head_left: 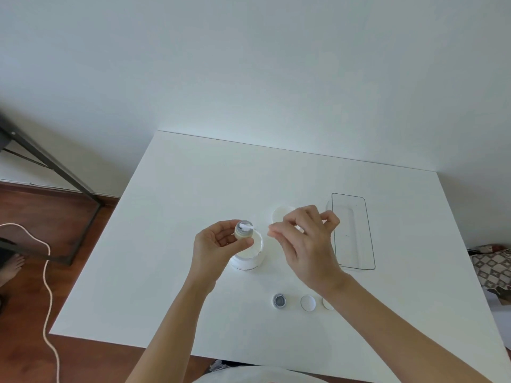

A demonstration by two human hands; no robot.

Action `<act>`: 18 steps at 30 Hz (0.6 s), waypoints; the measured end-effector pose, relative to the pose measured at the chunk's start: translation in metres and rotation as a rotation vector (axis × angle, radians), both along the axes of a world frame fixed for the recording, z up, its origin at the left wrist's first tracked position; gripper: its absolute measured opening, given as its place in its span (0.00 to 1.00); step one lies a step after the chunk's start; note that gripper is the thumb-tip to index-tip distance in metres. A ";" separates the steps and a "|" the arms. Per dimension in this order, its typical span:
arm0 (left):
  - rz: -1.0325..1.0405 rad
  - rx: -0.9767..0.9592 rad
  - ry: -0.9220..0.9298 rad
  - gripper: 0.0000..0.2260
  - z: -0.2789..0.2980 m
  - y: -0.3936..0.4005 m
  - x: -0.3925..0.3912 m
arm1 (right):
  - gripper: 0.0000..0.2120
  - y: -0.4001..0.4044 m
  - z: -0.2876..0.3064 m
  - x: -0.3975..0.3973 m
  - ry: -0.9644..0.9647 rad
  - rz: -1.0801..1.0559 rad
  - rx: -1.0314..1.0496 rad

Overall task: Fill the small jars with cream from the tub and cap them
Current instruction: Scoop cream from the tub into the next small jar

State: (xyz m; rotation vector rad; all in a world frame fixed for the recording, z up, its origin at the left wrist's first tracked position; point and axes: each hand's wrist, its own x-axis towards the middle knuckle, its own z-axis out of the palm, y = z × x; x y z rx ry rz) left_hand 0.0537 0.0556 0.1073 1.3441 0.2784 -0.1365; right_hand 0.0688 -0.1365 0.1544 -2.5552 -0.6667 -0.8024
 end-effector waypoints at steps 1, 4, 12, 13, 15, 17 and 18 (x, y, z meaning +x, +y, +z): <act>0.004 -0.004 0.003 0.15 0.000 0.000 0.000 | 0.08 -0.002 -0.002 -0.001 -0.061 0.018 -0.047; 0.004 -0.012 0.004 0.14 0.001 0.001 0.001 | 0.12 -0.005 -0.005 -0.006 -0.180 0.046 -0.137; 0.011 -0.011 0.009 0.15 -0.002 0.004 0.001 | 0.11 -0.014 -0.007 -0.011 -0.260 0.087 -0.167; 0.013 -0.009 0.009 0.16 -0.003 0.004 0.000 | 0.11 -0.015 -0.006 -0.011 -0.253 0.082 -0.150; 0.018 -0.007 0.009 0.16 -0.003 0.005 0.000 | 0.10 -0.015 -0.002 -0.010 -0.211 0.047 -0.086; 0.025 -0.006 0.009 0.16 -0.004 0.006 0.000 | 0.06 -0.015 0.001 -0.009 -0.101 -0.018 0.045; 0.029 -0.007 0.009 0.16 -0.004 0.006 -0.001 | 0.06 -0.014 0.003 -0.007 -0.029 -0.064 0.134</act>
